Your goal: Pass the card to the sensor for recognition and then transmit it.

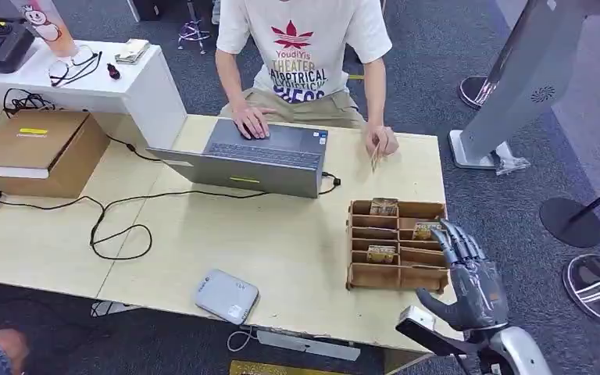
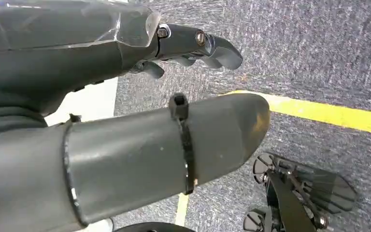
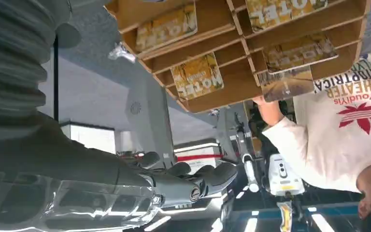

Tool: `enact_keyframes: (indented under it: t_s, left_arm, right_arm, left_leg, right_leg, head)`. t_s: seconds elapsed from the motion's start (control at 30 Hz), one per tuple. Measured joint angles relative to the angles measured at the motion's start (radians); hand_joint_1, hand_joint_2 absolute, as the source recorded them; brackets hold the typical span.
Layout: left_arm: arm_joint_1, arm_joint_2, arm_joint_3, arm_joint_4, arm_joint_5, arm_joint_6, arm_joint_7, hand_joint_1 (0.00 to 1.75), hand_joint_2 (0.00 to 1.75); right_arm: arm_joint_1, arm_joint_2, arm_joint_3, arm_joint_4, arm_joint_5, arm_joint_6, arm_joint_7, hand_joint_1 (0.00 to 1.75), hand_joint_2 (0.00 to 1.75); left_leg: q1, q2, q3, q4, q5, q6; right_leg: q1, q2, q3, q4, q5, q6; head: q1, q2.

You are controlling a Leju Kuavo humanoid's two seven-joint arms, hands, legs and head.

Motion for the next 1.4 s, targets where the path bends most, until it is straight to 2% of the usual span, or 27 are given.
enact_keyframes:
  t_s: [0.23,0.33,0.37,0.47,0.6,0.63,0.7,0.77,0.87,1.17,1.4]
  left_arm:
    - [0.000,0.000,0.000,0.000,-0.010,-0.007,-0.016,0.00,0.00]
    - [0.000,0.000,0.000,0.000,-0.011,-0.009,-0.020,0.00,0.00]
    - [-0.001,0.000,0.000,0.000,-0.011,-0.010,-0.021,0.00,0.00]
    - [0.000,0.001,0.000,0.000,-0.011,-0.010,-0.021,0.00,0.00]
    - [0.000,0.003,0.000,0.000,-0.012,-0.017,-0.029,0.00,0.00]
    - [0.000,0.004,0.000,0.000,-0.012,-0.019,-0.031,0.00,0.00]
    - [0.001,0.005,0.000,0.000,-0.012,-0.021,-0.036,0.00,0.00]
    - [0.001,0.006,0.000,0.000,-0.013,-0.025,-0.042,0.00,0.00]
    - [0.001,0.008,0.000,0.000,-0.013,-0.027,-0.042,0.00,0.00]
    - [0.000,0.010,0.000,0.000,-0.019,-0.027,-0.041,0.00,0.00]
    - [-0.001,0.014,0.000,0.000,-0.021,-0.030,-0.040,0.00,0.00]
  right_arm:
    - [0.043,0.000,-0.007,-0.017,0.028,0.019,0.015,0.21,1.75]
    - [0.047,0.003,-0.007,-0.016,0.034,0.031,0.015,0.21,1.75]
    - [0.047,0.006,-0.007,-0.015,0.034,0.034,0.015,0.30,1.75]
    - [0.047,0.016,-0.007,-0.013,0.034,0.038,0.015,0.26,1.75]
    - [0.043,0.025,-0.005,-0.003,0.034,0.051,0.009,0.33,1.75]
    - [0.041,0.027,-0.005,0.001,0.033,0.054,0.003,0.59,1.75]
    - [0.030,0.031,-0.002,0.017,0.028,0.060,-0.012,0.89,1.75]
    - [0.014,0.036,0.000,0.041,0.012,0.060,-0.029,0.94,1.75]
    - [-0.014,0.043,0.003,0.078,-0.001,0.060,-0.039,0.84,1.75]
    - [-0.087,0.058,0.009,0.162,-0.023,0.071,-0.058,0.87,1.75]
    - [-0.129,0.062,0.014,0.222,-0.044,0.077,-0.060,0.79,1.75]
  left_leg:
    - [0.000,0.000,0.000,0.000,0.000,0.000]
    - [0.000,0.000,0.000,0.000,0.000,0.000]
    - [0.000,0.000,0.000,0.000,0.000,0.000]
    - [0.000,0.000,0.000,0.000,0.000,0.000]
    - [0.000,0.000,0.000,0.000,0.000,0.000]
    - [0.000,0.000,0.000,0.000,0.000,0.000]
    - [0.000,0.000,0.000,0.000,0.000,0.000]
    - [0.000,0.000,0.000,0.000,0.000,0.000]
    - [0.000,0.000,0.000,0.000,0.000,0.000]
    - [0.000,0.000,0.000,0.000,0.000,0.000]
    - [0.000,0.000,0.000,0.000,0.000,0.000]
  right_leg:
    - [0.000,0.000,0.000,0.000,0.000,0.000]
    - [0.000,0.000,0.000,0.000,0.000,0.000]
    - [0.000,0.000,0.000,0.000,0.000,0.000]
    - [0.000,0.000,0.000,0.000,0.000,0.000]
    - [0.000,0.000,0.000,0.000,0.000,0.000]
    - [0.000,0.000,0.000,0.000,0.000,0.000]
    - [0.000,0.000,0.000,0.000,0.000,0.000]
    - [0.000,0.000,0.000,0.000,0.000,0.000]
    - [0.000,0.000,0.000,0.000,0.000,0.000]
    - [0.000,0.000,0.000,0.000,0.000,0.000]
    - [0.000,0.000,0.000,0.000,0.000,0.000]
  head:
    - [0.000,0.000]
    - [0.000,0.000]
    - [0.000,0.000]
    - [0.000,0.000]
    - [0.000,0.000]
    - [0.000,0.000]
    - [0.000,0.000]
    - [0.000,0.000]
    - [0.000,0.000]
    - [0.000,0.000]
    - [0.000,0.000]
